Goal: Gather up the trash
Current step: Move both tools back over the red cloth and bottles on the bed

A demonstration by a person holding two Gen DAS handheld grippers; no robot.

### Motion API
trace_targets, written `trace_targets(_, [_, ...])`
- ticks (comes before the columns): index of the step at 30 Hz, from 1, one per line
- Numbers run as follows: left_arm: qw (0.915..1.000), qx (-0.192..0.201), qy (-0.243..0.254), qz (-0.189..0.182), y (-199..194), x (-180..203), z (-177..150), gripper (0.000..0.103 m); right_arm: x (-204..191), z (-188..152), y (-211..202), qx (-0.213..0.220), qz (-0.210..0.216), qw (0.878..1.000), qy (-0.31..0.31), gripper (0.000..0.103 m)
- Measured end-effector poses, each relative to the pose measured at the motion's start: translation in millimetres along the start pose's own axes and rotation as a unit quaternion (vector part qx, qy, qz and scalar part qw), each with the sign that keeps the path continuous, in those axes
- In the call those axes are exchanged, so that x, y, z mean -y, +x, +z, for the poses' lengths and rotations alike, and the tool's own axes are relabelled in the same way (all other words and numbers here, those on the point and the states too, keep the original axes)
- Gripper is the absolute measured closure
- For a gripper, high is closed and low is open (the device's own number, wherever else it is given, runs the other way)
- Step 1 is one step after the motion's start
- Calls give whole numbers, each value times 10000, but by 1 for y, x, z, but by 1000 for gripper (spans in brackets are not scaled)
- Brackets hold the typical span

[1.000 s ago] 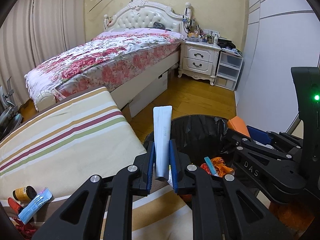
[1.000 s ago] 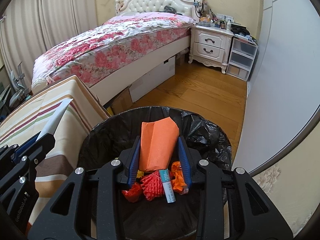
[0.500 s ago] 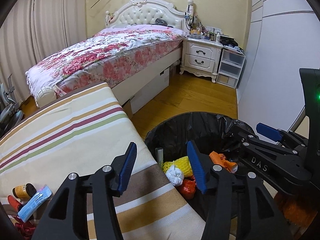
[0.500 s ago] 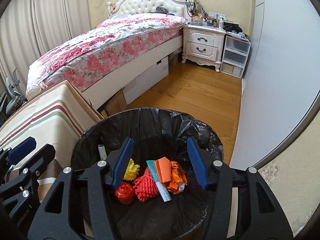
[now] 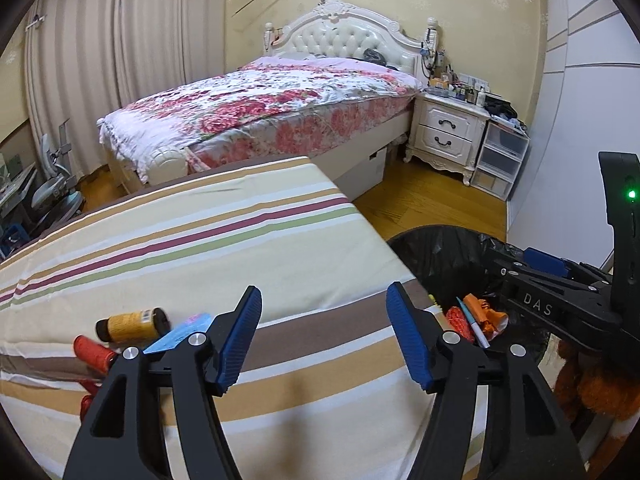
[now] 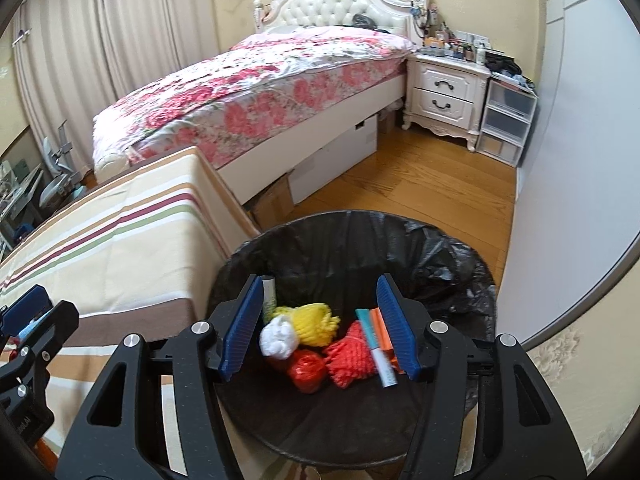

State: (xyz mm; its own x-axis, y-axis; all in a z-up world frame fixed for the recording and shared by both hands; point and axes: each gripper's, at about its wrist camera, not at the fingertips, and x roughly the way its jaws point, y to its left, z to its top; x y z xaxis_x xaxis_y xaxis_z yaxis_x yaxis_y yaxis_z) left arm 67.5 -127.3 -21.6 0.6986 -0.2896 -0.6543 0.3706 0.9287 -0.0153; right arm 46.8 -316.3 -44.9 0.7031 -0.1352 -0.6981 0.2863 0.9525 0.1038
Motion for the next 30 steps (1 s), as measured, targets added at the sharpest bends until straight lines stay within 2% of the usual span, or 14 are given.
trace_targets(7, [9980,-90,-405,477,-21,-44,-21,37,-44,-10,-7,-85,345,9986,-396,44])
trace_targets(15, [9912,-291,-910,913,-34,-92,-51,35,-92,-26,-13,-219,678,9939,-843,44])
trace_targets(23, [9895,-375,-1004,968,-33,-107,-58,30,-119,-35,-19,-282,820,9903,-1084,43])
trace_targets(30, [9859,-507,-1185,1071,-30,-123,-62,29,-128,-39,-20,-328,877,9886,-1176,43])
